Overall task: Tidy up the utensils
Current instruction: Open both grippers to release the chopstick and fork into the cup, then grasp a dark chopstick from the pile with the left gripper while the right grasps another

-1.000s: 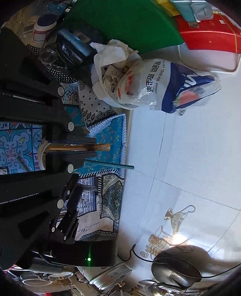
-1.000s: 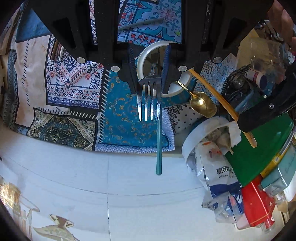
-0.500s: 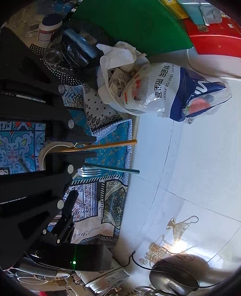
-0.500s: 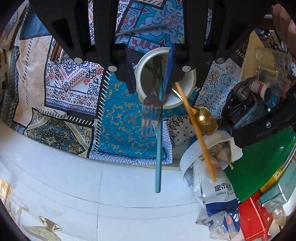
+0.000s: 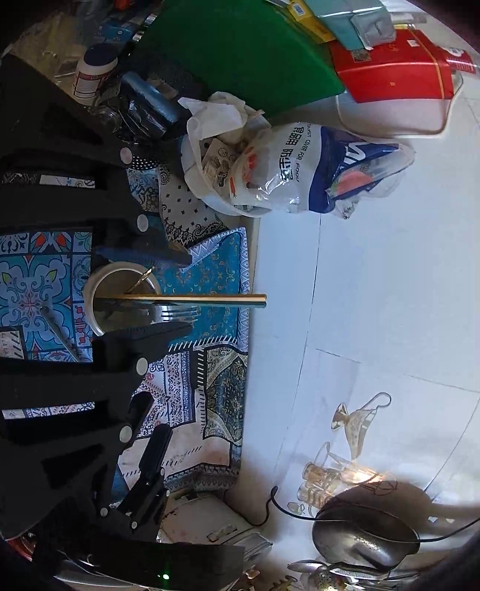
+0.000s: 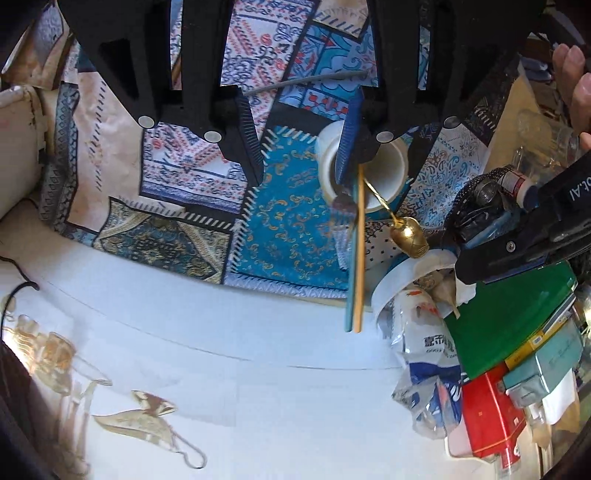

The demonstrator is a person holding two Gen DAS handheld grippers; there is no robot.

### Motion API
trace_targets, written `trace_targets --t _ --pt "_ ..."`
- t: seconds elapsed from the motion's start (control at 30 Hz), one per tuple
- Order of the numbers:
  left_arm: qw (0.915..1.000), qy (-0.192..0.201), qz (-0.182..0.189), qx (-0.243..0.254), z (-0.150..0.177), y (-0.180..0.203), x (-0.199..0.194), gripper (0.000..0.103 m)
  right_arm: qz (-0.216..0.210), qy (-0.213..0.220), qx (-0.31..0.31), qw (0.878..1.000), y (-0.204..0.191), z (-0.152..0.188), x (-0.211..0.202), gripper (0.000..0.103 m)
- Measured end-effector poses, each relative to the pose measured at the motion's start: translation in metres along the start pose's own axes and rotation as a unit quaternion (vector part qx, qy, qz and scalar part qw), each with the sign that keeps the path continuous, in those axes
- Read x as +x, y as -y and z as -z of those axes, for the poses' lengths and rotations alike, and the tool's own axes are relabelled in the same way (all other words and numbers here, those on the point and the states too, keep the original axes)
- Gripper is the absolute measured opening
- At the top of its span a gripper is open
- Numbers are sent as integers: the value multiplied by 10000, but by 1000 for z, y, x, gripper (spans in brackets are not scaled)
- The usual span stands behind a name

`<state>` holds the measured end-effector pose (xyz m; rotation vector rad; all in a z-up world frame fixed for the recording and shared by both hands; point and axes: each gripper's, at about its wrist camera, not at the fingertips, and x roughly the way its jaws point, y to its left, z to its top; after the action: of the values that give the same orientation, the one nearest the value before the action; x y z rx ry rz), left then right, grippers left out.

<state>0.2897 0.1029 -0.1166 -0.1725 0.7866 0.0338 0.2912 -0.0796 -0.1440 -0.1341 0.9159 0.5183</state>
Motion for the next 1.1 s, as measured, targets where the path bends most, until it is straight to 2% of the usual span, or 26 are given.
trace_targets --t 0.3,0.47,0.63,0.77,0.93,1.1 --pt "9987 -81 266 418 10 60 5 44 424 76 323 9985 49 15 -28 37" --pt "9961 -425 502 582 21 91 24 49 768 -119 625 9950 88 36 -28 38" --pt "9902 -870 593 912 40 120 52 53 989 -558 940 9891 123 67 -14 38" --pt "9823 -1368 585 1140 61 134 82 53 960 -951 1192 9836 144 93 3 38" --pt "9690 -2070 453 1270 96 137 127 53 571 -1365 1534 9770 156 119 30 38" --pt "9607 -2432 279 1308 122 125 149 53 369 -1645 1565 9732 151 136 53 38"
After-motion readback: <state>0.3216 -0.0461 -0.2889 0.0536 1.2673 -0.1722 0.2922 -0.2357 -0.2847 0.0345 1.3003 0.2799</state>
